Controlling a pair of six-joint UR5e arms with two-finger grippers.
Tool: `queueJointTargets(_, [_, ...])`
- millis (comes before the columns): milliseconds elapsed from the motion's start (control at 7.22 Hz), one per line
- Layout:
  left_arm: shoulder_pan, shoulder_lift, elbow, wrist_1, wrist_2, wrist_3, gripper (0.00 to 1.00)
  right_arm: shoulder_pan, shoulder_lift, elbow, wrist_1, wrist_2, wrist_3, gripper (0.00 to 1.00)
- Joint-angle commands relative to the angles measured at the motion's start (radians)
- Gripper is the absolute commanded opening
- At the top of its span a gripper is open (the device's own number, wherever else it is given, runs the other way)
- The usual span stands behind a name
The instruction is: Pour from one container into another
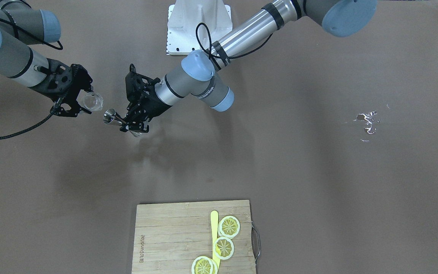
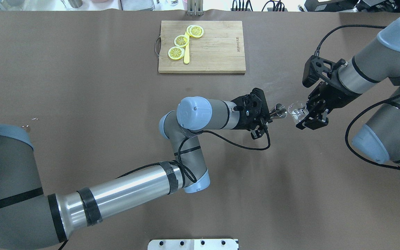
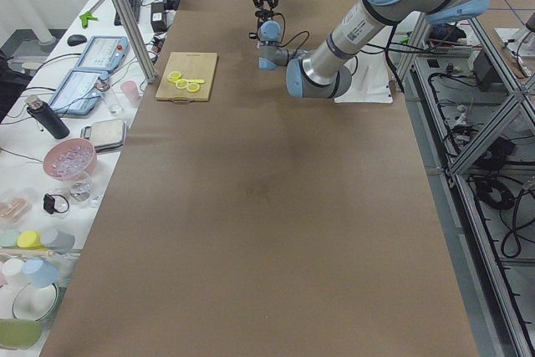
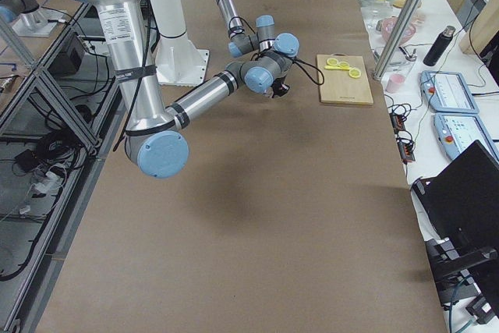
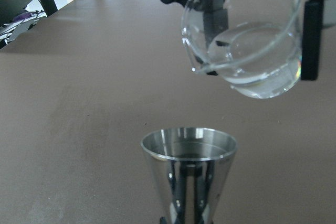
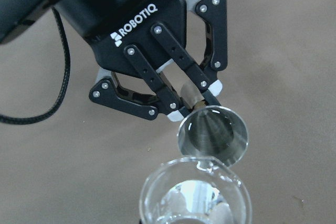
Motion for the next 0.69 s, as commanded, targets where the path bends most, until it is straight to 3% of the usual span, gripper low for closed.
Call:
queueJointTargets(0, [-0.001,0.000,0.001,-0.002,0.000,0.000,0.00,0.006,0.024,-0.043,-0.004,0.041,-0.004,0.00])
queueJointTargets(277, [0.001,0.000,-0.001,-0.002,0.000,0.000,0.00,0.032,0.072,-0.104,-0.028,0.118,-0.006,0.00])
queueJointTargets(554, [-0.001,0.000,0.001,0.000,0.000,-0.001,0.00,0.032,0.080,-0.105,-0.059,0.145,-0.004,0.00])
